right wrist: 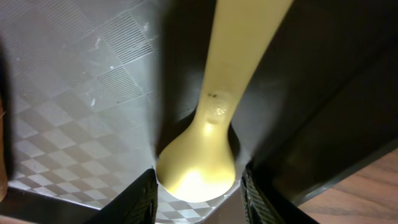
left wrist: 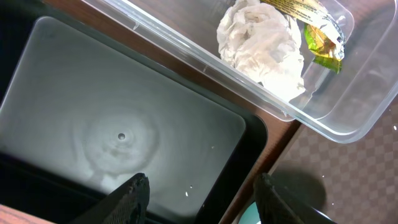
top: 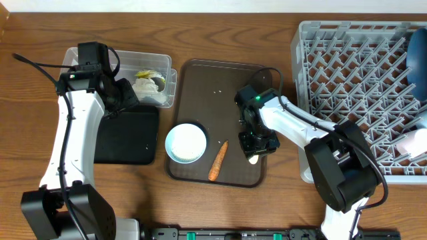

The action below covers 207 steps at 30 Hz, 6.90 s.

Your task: Sort waste into correct bins and load items into the dishwasher rack

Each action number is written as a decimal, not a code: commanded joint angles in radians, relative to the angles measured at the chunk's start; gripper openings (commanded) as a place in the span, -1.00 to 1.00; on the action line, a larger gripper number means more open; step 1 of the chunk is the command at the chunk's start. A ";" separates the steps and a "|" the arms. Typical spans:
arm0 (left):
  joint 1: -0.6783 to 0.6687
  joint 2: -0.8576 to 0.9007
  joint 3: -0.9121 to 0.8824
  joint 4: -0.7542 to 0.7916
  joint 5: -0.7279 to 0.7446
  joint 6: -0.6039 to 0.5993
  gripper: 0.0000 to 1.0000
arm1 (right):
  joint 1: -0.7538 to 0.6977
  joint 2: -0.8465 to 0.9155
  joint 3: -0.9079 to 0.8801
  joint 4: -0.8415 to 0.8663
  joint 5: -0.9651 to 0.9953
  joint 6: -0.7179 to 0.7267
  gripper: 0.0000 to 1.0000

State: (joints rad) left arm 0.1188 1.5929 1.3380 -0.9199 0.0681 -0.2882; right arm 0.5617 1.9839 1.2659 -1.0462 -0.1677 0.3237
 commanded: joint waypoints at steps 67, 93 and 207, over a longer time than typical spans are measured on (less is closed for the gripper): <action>0.002 -0.020 0.008 0.006 -0.006 -0.004 0.14 | -0.384 -0.414 0.126 0.092 -0.047 -0.396 0.01; 0.002 -0.020 0.008 0.005 -0.006 -0.004 0.14 | -0.105 -0.038 0.125 0.090 0.068 0.198 0.15; 0.002 -0.020 0.008 0.005 -0.006 -0.004 0.15 | -0.075 -0.092 0.046 0.392 0.175 0.102 -0.87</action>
State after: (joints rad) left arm 0.1188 1.5929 1.3380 -0.9131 0.0681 -0.2882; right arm 0.5114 1.9621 1.3144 -0.6529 0.0170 0.4938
